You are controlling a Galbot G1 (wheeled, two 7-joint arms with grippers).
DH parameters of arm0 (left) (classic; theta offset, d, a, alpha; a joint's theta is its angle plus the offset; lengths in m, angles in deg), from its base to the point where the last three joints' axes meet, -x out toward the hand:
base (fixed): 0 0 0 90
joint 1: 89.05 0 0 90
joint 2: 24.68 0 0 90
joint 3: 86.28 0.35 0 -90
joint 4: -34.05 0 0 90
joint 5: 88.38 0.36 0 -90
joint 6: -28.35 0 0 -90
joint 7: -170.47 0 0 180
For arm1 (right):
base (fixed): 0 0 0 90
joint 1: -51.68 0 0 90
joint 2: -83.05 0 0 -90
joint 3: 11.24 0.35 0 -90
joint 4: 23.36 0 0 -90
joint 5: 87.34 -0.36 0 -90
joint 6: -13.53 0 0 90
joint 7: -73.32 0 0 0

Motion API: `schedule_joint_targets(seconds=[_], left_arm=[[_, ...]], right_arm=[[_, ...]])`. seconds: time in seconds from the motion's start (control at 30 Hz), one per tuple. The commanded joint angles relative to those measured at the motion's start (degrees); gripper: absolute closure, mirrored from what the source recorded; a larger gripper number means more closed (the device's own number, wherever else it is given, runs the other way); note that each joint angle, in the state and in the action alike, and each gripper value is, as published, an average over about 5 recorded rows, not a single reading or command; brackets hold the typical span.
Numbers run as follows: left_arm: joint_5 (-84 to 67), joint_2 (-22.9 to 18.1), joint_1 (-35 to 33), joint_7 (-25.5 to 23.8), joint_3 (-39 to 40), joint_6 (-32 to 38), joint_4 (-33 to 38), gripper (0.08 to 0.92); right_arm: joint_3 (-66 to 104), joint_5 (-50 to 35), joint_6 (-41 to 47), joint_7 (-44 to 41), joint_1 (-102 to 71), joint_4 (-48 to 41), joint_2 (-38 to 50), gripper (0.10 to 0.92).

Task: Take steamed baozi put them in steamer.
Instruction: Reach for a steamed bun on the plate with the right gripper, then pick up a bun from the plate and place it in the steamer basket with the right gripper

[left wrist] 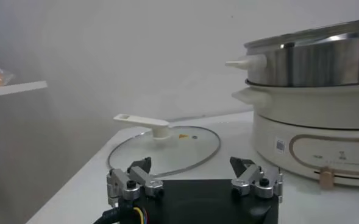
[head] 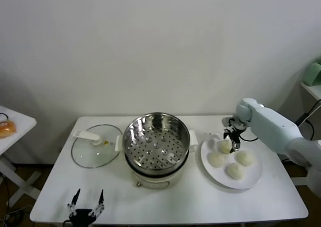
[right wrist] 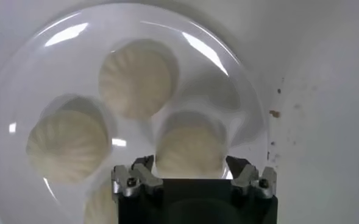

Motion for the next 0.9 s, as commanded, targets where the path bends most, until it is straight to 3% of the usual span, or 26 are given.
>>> schedule_joint_targets(seconds=[0.03, 0.23, 0.5, 0.7, 0.9], left_arm=[[0.4, -0.1, -0.1, 0.1, 0.1, 0.0, 0.2, 0.177], [0.6, -0.1, -0.5, 0.2, 0.2, 0.2, 0.5, 0.177], [0.9, 0.0, -1.0, 0.2, 0.3, 0.5, 0.8, 0.177], [1.0, 0.0, -0.9, 0.3, 0.5, 0.5, 0.7, 0.177], [1.3, 0.0, -1.0, 0.5, 0.8, 0.7, 0.4, 0.177]], right_arm=[[0.2, 1.7, -1.3, -0.4, 0.4, 0.0, -0.6, 0.322], [-1.7, -1.4, -1.7, -0.5, 4.1, 4.9, 2.0, 0.381], [-18.3, -11.3, -7.3, 1.3, 26.1, 21.1, 5.5, 0.402], [-26.0, -16.5, -15.1, 2.9, 40.7, 30.8, 2.3, 0.398], [-27.9, -19.8, -19.7, 4.1, 44.9, 39.5, -3.3, 0.395]])
